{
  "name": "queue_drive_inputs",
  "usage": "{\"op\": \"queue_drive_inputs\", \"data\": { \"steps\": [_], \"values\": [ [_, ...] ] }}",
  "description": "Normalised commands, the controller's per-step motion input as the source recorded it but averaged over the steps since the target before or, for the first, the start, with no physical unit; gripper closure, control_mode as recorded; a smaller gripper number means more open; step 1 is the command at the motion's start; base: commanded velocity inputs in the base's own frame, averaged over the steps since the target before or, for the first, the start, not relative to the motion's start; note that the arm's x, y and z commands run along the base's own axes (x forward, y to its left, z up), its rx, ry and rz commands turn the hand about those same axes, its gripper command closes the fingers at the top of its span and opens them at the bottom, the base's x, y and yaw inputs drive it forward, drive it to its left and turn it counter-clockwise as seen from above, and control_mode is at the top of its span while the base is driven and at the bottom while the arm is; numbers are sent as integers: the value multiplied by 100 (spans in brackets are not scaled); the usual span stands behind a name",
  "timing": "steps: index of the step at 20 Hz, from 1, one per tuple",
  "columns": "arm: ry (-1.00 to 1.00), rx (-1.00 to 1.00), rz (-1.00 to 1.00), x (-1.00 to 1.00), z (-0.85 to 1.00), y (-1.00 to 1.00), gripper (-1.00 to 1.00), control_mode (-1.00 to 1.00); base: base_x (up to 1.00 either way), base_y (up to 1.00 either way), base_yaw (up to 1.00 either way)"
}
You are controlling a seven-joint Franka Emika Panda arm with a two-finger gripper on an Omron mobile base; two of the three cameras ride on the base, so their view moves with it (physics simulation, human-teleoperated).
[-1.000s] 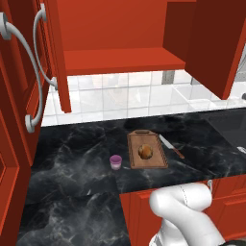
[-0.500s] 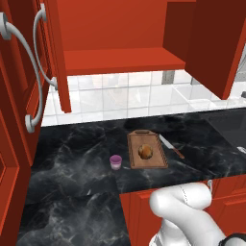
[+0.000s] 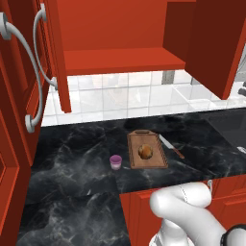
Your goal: Pick the bread, place it on the cutting board, pick the jam, place it on the counter, and close the cabinet.
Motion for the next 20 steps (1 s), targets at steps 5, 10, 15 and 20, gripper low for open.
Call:
{"op": "queue_drive_inputs", "data": {
  "steps": [5, 10, 15, 20],
  "values": [
    [0, 0, 5, 14, 1, 0, -100, -100, 0, 0, 0],
    [0, 0, 6, 18, 2, 0, -100, -100, 0, 0, 0],
    [0, 0, 7, 25, 3, 0, -100, -100, 0, 0, 0],
    [0, 0, 4, 35, 9, 0, -100, -100, 0, 0, 0]
  ]
}}
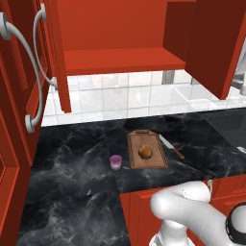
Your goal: Pick the bread, place it on the cutting board, pick the jam, place it on the counter, and close the cabinet.
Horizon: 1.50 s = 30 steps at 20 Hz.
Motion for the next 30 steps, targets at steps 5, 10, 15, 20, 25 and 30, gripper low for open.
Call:
{"op": "queue_drive_inputs", "data": {
  "steps": [5, 10, 15, 20, 25, 30],
  "values": [
    [0, 0, 4, 30, 9, 0, -100, -100, 0, 0, 0],
    [-2, 0, 8, 27, 1, 0, -100, -100, 0, 0, 0],
    [-1, 0, 9, 14, 0, 0, -100, -100, 0, 0, 0],
    [0, 0, 10, 9, 0, 3, -100, -100, 0, 0, 0],
    [0, 0, 9, 3, 5, 10, -100, -100, 0, 0, 0],
    [0, 0, 3, 2, 0, 29, -100, -100, 0, 0, 0]
  ]
}}
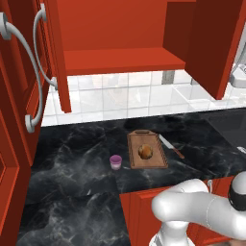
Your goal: Pick the bread, place it on the cutting board, pick the jam, place it on the counter, and close the cabinet.
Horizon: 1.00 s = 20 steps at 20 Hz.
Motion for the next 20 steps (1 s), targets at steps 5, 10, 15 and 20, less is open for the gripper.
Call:
{"op": "queue_drive_inputs", "data": {
  "steps": [5, 10, 15, 20],
  "values": [
    [0, 0, 0, 0, 0, 46, -100, -100, 0, 0, 0],
    [0, 0, 0, 0, 0, 53, -100, -100, 0, 0, 0],
    [0, 0, 0, 0, 0, 53, -100, -100, 0, 0, 0],
    [0, 0, 0, 13, 0, 48, -100, -100, 0, 0, 0]
  ]
}}
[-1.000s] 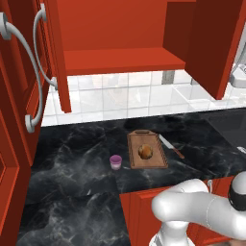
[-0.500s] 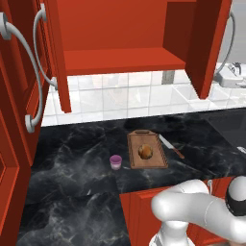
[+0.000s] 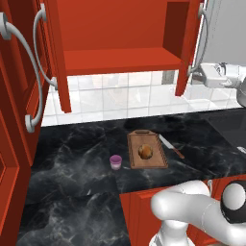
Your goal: Pick the bread, place it on the cutting board, pick the jam, place it on the counter, and close the cabinet.
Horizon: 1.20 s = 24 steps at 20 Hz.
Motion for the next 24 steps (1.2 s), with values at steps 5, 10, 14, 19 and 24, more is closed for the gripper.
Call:
{"op": "queue_drive_inputs", "data": {
  "steps": [5, 10, 14, 19, 24],
  "values": [
    [0, 0, -1, 25, 0, 38, -100, -100, 0, 0, 0],
    [0, 0, -11, 26, 0, 36, -100, -100, 0, 0, 0],
    [0, 0, -21, 23, 0, 32, -100, -100, 0, 0, 0],
    [0, 0, -22, 22, 0, 31, -100, -100, 0, 0, 0],
    [0, 0, -24, 22, 0, 33, -100, -100, 0, 0, 0]
  ]
}}
